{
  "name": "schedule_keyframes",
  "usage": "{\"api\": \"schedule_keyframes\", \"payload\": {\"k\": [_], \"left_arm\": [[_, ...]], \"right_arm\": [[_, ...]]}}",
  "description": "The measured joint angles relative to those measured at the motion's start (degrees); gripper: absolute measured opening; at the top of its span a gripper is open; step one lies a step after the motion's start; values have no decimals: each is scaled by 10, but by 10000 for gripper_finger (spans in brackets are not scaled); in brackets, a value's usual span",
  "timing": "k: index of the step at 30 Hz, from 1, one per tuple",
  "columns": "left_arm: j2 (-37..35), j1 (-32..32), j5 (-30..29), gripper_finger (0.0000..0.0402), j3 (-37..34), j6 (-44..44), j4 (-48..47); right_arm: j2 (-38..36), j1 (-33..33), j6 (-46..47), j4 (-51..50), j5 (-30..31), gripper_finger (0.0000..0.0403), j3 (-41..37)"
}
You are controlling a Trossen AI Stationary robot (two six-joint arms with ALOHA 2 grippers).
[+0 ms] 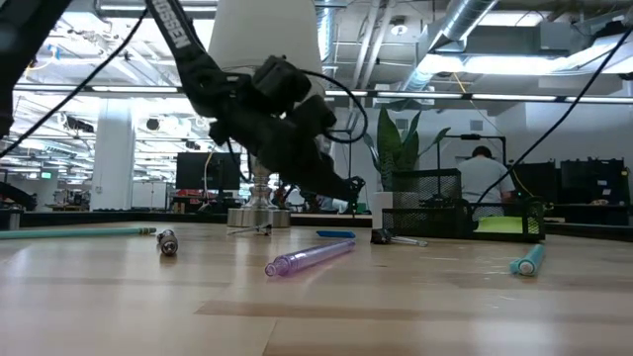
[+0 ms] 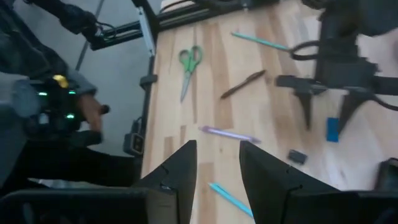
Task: Pick and place office supplies into organizer
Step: Put the blue eraser into the black organizer
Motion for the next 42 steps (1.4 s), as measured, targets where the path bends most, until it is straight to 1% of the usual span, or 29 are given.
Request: {"api": "schedule_keyframes", "payload": {"k": [3,6,8,9,12,17,19,22,24,27,31,37,42], "left_arm": [[13,16,0,223,5,35,-1],[18,34,1,223,6,44,1],[27,46,24,223,5,39,-3],[38,51,40,223,5,37,5],[66,52,63,215,5,34,31],[85,45,65,196,6,29,51],[86,45,63,190,7,30,42],[91,44,48,186,8,59,23],[98,46,56,185,8,52,23],[122,47,66,178,9,44,48],[143,47,54,145,10,31,76],[146,47,43,46,10,22,85],[145,47,40,42,9,-51,96]], "right_arm": [[5,7,9,23,0,113,1],[3,7,11,36,0,113,0],[2,6,9,44,1,113,1],[3,5,8,45,1,113,1],[3,-3,8,47,1,113,1],[3,-13,8,47,2,113,1],[3,-18,8,47,2,113,1],[3,-23,7,47,2,113,1],[3,-25,7,47,2,113,1],[3,-25,7,47,2,113,1],[3,-24,11,47,2,113,1],[3,-23,11,47,2,113,1],[3,-23,11,47,2,113,1]]}}
